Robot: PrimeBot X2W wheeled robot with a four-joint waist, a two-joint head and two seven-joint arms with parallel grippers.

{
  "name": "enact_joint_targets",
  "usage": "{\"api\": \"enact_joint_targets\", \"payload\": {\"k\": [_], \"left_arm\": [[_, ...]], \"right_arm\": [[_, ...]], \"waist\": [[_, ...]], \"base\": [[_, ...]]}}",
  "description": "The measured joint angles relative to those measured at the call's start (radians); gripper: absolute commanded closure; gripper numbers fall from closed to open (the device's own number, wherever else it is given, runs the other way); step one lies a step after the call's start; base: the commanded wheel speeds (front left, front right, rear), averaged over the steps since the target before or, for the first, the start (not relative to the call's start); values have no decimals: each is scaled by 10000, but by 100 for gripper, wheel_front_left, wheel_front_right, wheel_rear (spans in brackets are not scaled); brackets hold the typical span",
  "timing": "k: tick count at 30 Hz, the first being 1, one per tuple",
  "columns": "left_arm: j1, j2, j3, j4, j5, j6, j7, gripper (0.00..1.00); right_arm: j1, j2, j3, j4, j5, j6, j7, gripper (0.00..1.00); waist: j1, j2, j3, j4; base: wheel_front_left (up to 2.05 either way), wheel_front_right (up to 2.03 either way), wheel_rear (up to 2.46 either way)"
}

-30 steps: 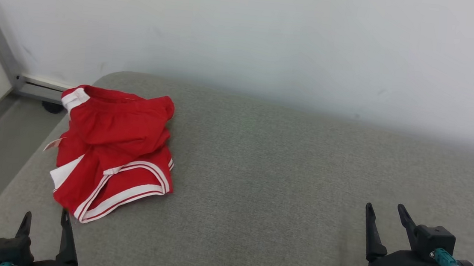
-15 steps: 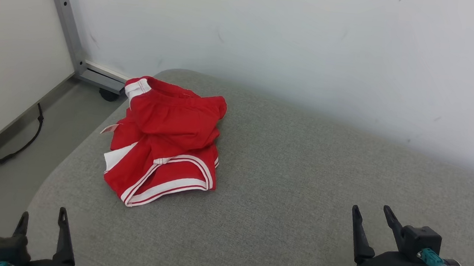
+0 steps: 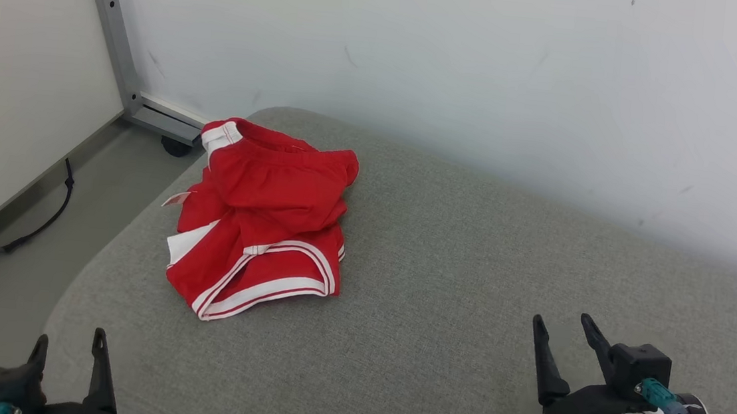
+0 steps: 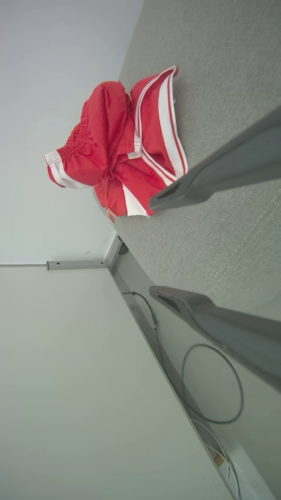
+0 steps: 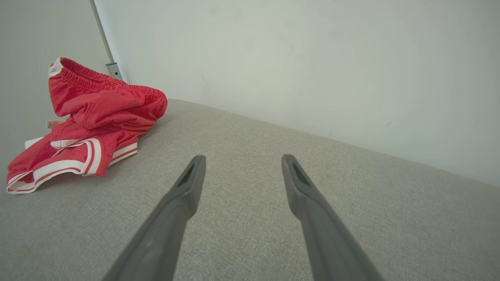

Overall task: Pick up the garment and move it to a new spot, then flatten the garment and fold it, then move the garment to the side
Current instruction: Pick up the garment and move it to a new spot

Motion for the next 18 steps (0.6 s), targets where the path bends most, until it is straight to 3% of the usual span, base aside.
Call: {"api": "enact_joint_targets", "payload": {"k": [8, 18], "left_arm": [[-2033, 341, -136, 1099, -522, -700, 412, 0], [-4887, 688, 44, 3657, -1381, -1741, 1248, 0]], "right_arm": [[-55, 59, 228, 40, -31, 67, 98, 0], [-396, -35, 311, 90, -136, 150, 190, 0]], "waist": [[0, 1, 57, -483], [1, 0, 233, -1541]], "base": [[0, 0, 0], [0, 0, 0]]}}
